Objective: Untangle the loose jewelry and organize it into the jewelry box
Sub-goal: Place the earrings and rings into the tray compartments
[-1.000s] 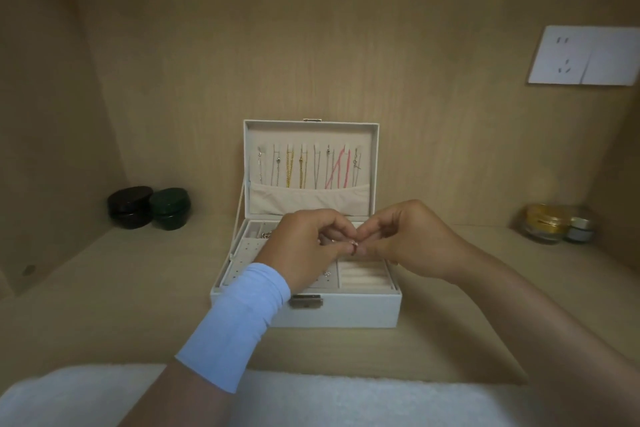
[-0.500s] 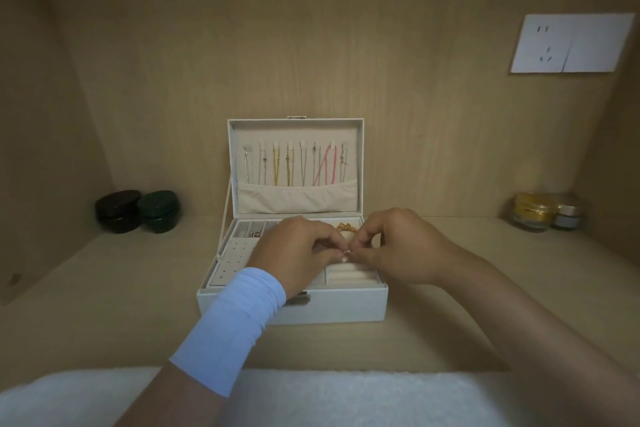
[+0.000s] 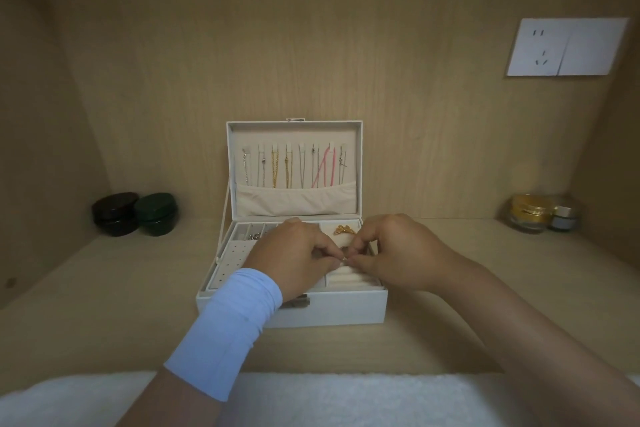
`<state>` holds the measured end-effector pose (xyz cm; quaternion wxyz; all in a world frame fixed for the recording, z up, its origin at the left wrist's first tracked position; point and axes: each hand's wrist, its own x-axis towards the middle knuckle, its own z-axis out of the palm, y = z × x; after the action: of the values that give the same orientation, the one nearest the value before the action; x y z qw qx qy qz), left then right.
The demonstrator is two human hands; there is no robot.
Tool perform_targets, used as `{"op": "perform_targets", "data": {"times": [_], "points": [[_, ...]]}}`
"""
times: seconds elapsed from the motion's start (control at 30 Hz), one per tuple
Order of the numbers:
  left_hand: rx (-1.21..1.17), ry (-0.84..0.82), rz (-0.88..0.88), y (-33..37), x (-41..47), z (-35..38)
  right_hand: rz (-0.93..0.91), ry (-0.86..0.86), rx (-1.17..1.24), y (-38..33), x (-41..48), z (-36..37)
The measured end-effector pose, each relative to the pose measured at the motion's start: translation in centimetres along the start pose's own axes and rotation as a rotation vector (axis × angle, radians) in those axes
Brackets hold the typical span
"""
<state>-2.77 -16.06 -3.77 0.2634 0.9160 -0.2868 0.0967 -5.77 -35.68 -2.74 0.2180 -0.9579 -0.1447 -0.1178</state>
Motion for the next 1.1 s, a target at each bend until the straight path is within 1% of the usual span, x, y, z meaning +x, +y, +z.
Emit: {"op": "perform_targets", "data": {"times": [0.1, 0.27, 0.4, 0.53, 0.67, 0.73, 0.8, 0.93, 1.03, 1.1], "points": [[0.052, 0.025, 0.079, 0.1, -0.2, -0.1, -0.044, 0.024, 0.036, 0.3, -0.1, 0.1], [0.045, -0.002, 0.079, 0.3, -0.2, 0.1, -0.05, -0.02, 0.05, 0.8, 0.0, 0.1], [0.096, 0.008, 0.088, 0.8, -0.6, -0.1, -0.046, -0.036, 0.071, 0.8, -0.1, -0.6], [0.068, 0.069, 0.093, 1.9, -0.3, -0.2, 0.025, 0.066, 0.161, 2.5, -0.8, -3.4], [0.026, 0.095, 0.136, 4.5, 1.9, 0.5, 0.17, 0.187, 0.109, 7.4, -2.3, -6.3], [0.019, 0.07, 0.153, 6.3, 3.5, 1.2, 0.237, 0.249, 0.074, 10.1, -3.2, -6.7], [0.034, 0.027, 0.167, 8.1, 5.1, 2.2, 0.296, 0.259, 0.038, 12.5, -4.0, -6.3], [0.066, -0.132, 0.132, 11.4, 8.6, 5.3, 0.355, 0.17, 0.013, 15.6, -4.8, -5.0], [0.098, -0.227, 0.075, 12.1, 10.6, 8.2, 0.36, 0.124, 0.027, 15.9, -4.6, -4.5], [0.118, -0.259, 0.034, 12.0, 11.3, 9.7, 0.386, 0.12, 0.028, 15.7, -4.3, -4.3]]}}
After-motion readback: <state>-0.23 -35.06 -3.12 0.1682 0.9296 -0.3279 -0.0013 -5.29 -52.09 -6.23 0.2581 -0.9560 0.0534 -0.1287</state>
